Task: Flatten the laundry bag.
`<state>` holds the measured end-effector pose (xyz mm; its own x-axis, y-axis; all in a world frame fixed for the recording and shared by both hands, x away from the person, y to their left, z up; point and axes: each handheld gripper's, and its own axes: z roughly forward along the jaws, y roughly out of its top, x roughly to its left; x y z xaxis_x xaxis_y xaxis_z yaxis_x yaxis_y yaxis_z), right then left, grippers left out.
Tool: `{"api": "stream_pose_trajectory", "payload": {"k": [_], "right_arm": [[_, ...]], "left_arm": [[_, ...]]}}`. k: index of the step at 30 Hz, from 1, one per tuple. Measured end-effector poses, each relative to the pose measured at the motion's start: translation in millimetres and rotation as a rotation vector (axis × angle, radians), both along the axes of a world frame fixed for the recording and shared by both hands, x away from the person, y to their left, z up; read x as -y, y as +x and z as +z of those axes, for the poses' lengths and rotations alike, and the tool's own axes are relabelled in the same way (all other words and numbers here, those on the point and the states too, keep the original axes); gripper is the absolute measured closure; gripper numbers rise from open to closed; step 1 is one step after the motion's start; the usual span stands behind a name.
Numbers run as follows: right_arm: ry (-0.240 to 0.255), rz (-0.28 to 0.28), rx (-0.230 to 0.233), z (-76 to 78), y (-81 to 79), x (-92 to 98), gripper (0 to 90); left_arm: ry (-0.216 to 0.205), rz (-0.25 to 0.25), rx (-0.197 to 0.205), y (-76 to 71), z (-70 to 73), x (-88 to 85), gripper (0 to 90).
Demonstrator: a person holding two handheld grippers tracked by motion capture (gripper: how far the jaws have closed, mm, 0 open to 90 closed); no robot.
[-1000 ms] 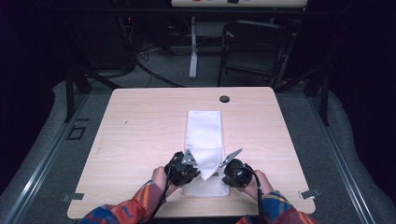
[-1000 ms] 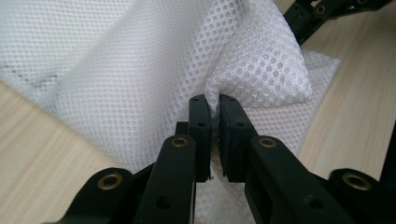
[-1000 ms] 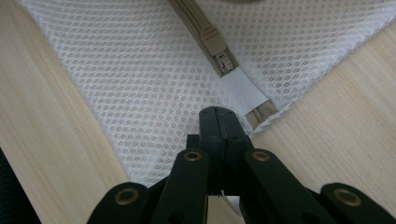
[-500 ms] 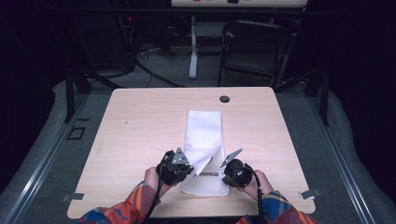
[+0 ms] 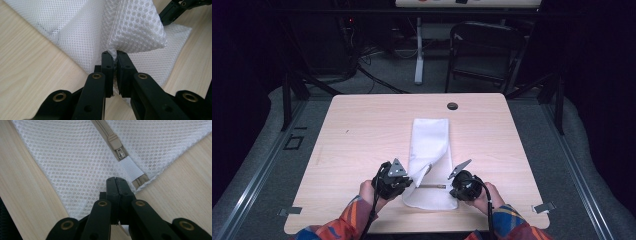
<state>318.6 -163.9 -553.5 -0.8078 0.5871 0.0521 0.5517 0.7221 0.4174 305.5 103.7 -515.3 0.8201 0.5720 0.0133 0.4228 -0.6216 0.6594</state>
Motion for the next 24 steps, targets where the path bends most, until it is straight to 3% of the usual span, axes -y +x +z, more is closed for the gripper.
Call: {"api": "stream_pose_trajectory", "payload": {"k": [11,13,21,24], "right_arm": [[-0.003,-0.001,0.002,-0.1,-0.1,-0.7,90.0],[0.000,-0.006,0.006,-0.4,-0.6,-1.3,90.0],[-0.011,0.010,-0.003,0.2,0.7,-4.1,90.0],[-0.025,0.014,0.019,1.6,0.9,-7.8,90.0]], "left_arm": [[0.039,0.031,-0.011,-3.4,0.0,-15.9,85.4],[0.055,0.032,0.000,-5.6,0.0,-16.2,85.4],[0.057,0.028,0.000,-6.4,-1.8,-13.1,85.4],[0.061,0.025,0.005,-7.4,-2.2,-10.1,85.5]]}}
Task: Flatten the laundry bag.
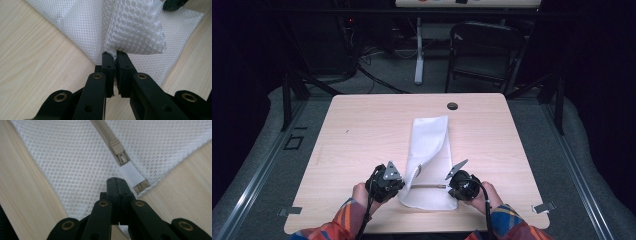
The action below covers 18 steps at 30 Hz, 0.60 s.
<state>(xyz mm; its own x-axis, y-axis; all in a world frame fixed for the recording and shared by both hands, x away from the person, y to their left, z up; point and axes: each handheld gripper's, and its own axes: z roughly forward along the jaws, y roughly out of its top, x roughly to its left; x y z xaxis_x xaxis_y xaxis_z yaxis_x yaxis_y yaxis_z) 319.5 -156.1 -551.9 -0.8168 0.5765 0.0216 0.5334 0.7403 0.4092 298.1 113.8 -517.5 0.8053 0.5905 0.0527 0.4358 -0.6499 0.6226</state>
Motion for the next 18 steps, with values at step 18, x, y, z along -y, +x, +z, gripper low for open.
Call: {"api": "stream_pose_trajectory", "payload": {"k": [18], "right_arm": [[0.018,-0.028,0.105,-4.1,14.0,-10.5,90.0]], "left_arm": [[0.025,-0.015,-0.005,-1.6,-0.3,4.4,85.6]]}}
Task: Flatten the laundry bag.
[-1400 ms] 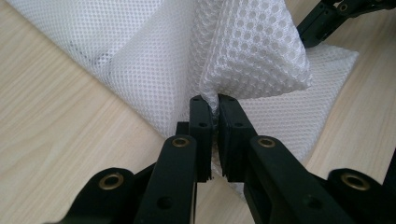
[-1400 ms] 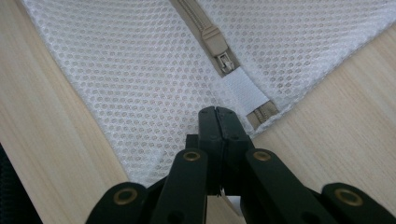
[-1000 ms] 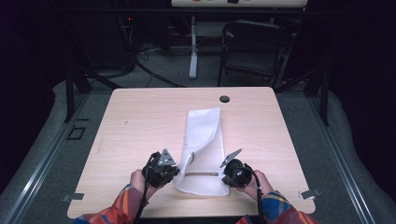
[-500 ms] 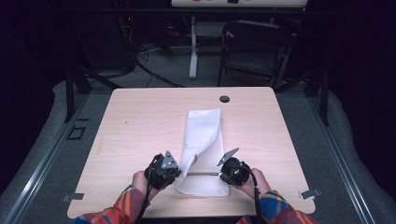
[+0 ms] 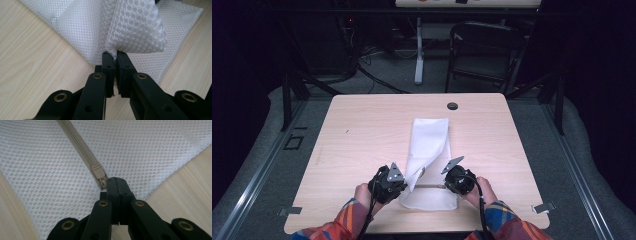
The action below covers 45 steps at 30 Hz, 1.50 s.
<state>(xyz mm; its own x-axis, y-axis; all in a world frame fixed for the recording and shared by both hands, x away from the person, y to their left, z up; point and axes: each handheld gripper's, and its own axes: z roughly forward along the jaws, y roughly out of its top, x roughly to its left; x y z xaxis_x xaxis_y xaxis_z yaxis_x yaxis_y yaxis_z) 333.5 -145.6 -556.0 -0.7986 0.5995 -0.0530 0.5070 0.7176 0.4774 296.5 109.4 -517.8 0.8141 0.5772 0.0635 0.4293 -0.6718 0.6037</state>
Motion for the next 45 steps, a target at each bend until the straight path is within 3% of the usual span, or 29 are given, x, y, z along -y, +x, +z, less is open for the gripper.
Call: {"api": "stream_pose_trajectory", "payload": {"k": [2,8,16,45], "right_arm": [[-0.018,0.011,0.001,0.8,-0.2,-0.6,90.0],[0.003,-0.006,-0.001,-0.3,-0.3,0.4,90.0],[-0.013,-0.015,-0.006,0.6,-0.4,-0.2,90.0],[-0.004,-0.009,-0.017,0.8,1.0,2.0,90.0]], "left_arm": [[-0.001,0.007,-0.011,1.2,-0.1,-2.6,85.7],[0.002,0.018,-0.027,3.6,-0.2,-7.7,85.7],[0.029,0.017,-0.076,4.2,-3.6,-12.8,85.6],[0.047,0.063,-0.108,3.5,-7.6,-29.9,85.3]]}}
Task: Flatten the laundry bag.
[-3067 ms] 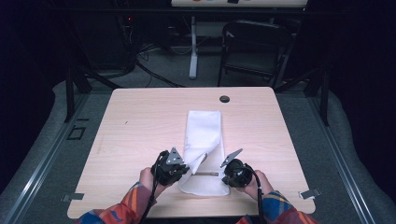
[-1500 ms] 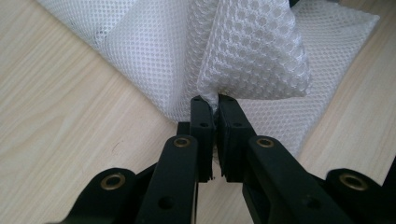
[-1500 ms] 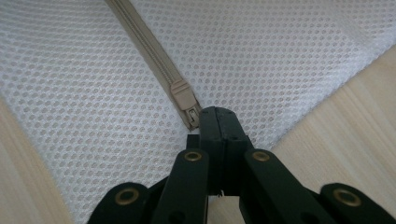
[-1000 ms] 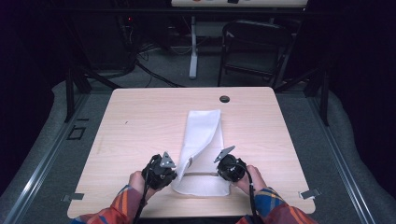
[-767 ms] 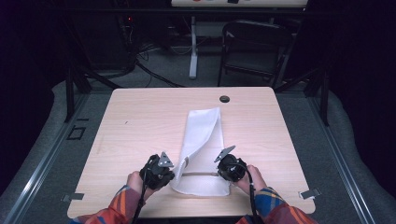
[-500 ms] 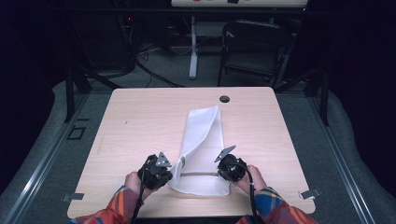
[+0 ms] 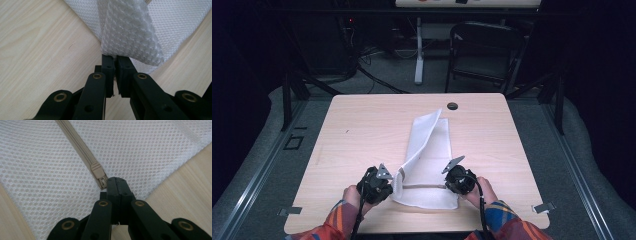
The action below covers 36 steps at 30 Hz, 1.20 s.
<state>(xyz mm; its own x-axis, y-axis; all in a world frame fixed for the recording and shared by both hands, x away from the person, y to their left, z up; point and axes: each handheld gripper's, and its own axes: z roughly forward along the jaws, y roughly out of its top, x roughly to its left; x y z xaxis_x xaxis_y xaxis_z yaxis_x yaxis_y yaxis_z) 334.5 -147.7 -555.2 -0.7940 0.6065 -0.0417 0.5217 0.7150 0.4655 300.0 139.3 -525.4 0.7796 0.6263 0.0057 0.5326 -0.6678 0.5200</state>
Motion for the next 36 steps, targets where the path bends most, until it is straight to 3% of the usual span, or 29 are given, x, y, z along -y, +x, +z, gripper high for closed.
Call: {"api": "stream_pose_trajectory", "payload": {"k": [10,16,36], "right_arm": [[0.005,-0.006,0.002,-0.4,-0.2,-0.1,90.0],[0.005,-0.008,0.000,-0.2,-0.3,0.0,90.0],[0.000,-0.001,-0.005,0.3,0.5,0.9,90.0]], "left_arm": [[0.004,0.010,-0.019,-0.4,-0.4,-6.1,85.1],[0.007,0.046,-0.025,-0.2,-2.6,-7.5,84.4],[0.015,0.051,-0.062,-0.7,-3.5,-10.6,81.6]]}}
